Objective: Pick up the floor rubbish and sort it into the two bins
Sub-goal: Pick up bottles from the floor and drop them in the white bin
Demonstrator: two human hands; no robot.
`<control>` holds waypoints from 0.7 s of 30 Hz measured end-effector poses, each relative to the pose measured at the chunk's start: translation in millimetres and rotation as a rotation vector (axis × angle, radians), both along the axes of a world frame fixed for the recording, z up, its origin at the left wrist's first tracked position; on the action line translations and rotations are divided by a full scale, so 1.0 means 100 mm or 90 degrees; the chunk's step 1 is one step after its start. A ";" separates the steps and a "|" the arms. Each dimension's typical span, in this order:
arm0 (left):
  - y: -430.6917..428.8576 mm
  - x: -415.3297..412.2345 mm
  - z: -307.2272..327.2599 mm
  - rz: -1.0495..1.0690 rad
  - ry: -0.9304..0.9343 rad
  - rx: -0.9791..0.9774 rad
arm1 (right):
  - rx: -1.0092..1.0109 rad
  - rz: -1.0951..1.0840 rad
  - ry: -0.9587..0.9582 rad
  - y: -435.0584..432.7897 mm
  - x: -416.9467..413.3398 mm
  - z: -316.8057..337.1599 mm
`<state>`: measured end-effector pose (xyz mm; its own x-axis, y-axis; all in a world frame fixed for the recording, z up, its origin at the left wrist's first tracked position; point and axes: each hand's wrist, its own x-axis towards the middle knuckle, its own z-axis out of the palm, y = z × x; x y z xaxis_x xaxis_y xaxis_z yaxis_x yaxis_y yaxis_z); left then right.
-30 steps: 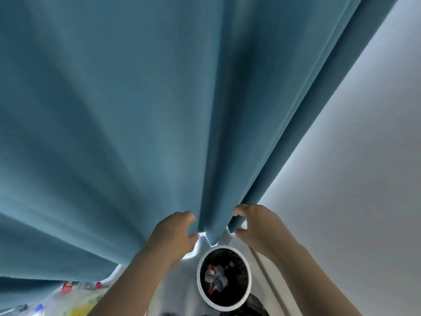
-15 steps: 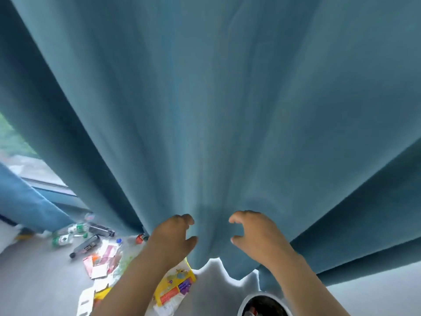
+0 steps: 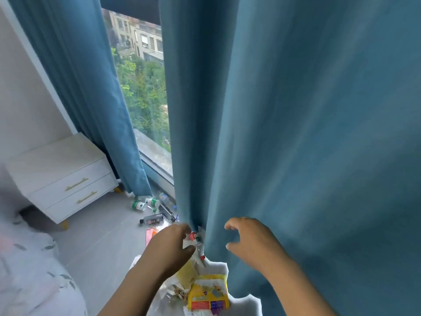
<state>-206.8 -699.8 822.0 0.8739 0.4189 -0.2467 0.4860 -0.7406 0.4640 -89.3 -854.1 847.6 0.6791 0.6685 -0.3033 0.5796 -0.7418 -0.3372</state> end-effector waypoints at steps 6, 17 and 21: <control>0.05 -0.24 -0.04 0.151 0.017 -0.018 | 0.000 0.139 0.022 0.38 0.08 0.02; 0.00 -0.67 -0.11 0.349 0.052 -0.050 | -0.001 0.302 0.064 0.84 0.00 -0.09; 0.14 -0.77 -0.12 0.386 0.050 -0.066 | -0.016 0.336 0.072 1.06 -0.11 -0.14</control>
<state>-284.3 -685.4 809.7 0.4659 0.8055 -0.3663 0.8414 -0.2751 0.4651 -100.2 -748.4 834.1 0.2155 0.9013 -0.3759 0.8369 -0.3688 -0.4045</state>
